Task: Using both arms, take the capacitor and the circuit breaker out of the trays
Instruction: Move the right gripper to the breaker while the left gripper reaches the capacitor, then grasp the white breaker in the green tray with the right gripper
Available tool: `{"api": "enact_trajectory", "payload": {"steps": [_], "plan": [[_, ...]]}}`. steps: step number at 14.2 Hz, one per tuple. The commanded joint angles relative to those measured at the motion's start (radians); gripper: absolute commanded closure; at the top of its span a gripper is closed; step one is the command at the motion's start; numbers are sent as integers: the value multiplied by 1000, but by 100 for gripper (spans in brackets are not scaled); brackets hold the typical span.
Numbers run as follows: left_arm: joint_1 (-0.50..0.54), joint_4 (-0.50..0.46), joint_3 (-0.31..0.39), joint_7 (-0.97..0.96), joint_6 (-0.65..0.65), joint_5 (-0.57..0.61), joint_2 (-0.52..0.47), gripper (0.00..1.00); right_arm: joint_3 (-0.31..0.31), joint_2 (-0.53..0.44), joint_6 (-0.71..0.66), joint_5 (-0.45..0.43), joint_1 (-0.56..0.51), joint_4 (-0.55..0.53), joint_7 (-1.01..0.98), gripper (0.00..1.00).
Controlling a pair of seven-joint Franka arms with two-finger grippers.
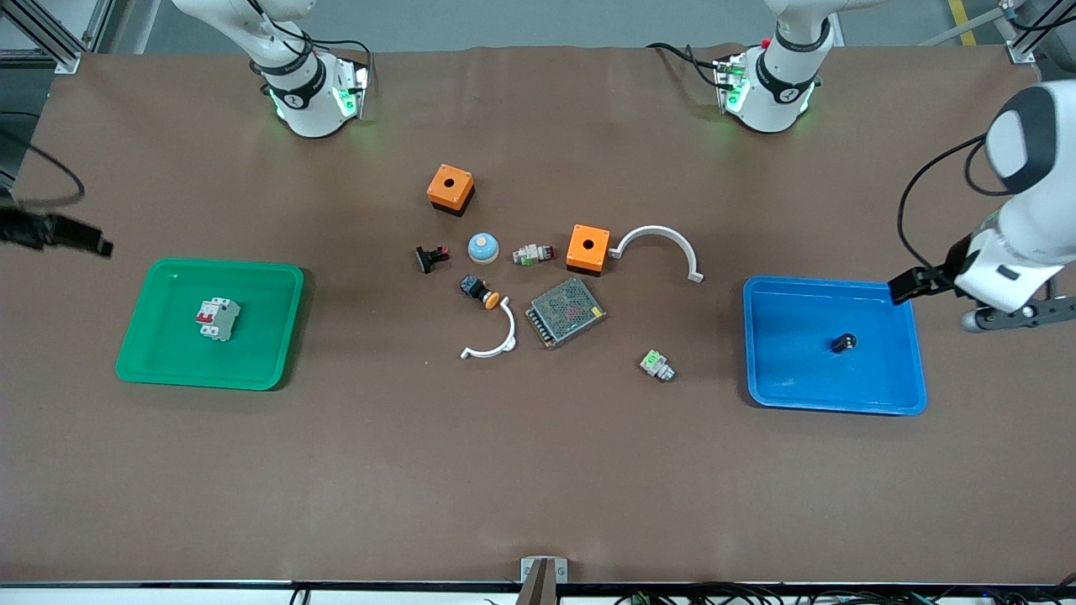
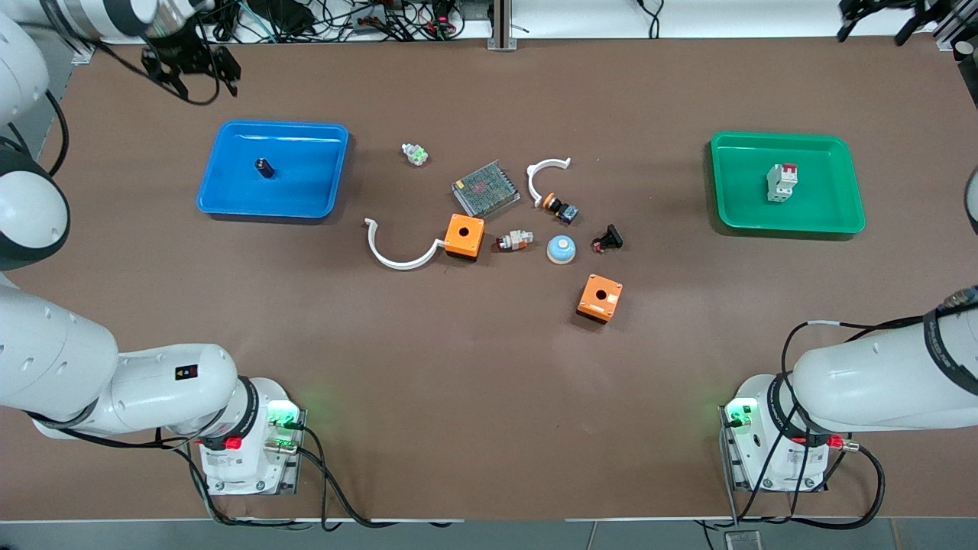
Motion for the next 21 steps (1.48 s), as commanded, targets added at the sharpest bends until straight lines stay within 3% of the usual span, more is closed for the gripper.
{"api": "enact_trajectory", "payload": {"steps": [1,5,9,12,17,18,21], "plan": [[30,-93,-3,18,132,19,25,0,9,-23,148,-9,-46,-171,1,0],[71,-129,-2,17,317,115,151,1,9,-34,450,-7,-74,-451,-8,0],[101,-145,-3,17,416,122,228,3,9,-6,887,-7,-89,-707,-24,0],[101,-144,-5,3,434,120,260,5,11,99,1078,-7,-91,-764,-27,0],[102,-153,-10,-3,433,106,289,10,11,196,1124,-6,-92,-760,-45,4],[102,-153,-11,-3,433,103,297,11,11,201,1123,-5,-91,-760,-45,11],[101,-153,-16,-3,433,102,311,15,12,202,1110,-5,-91,-754,-58,74]]}}
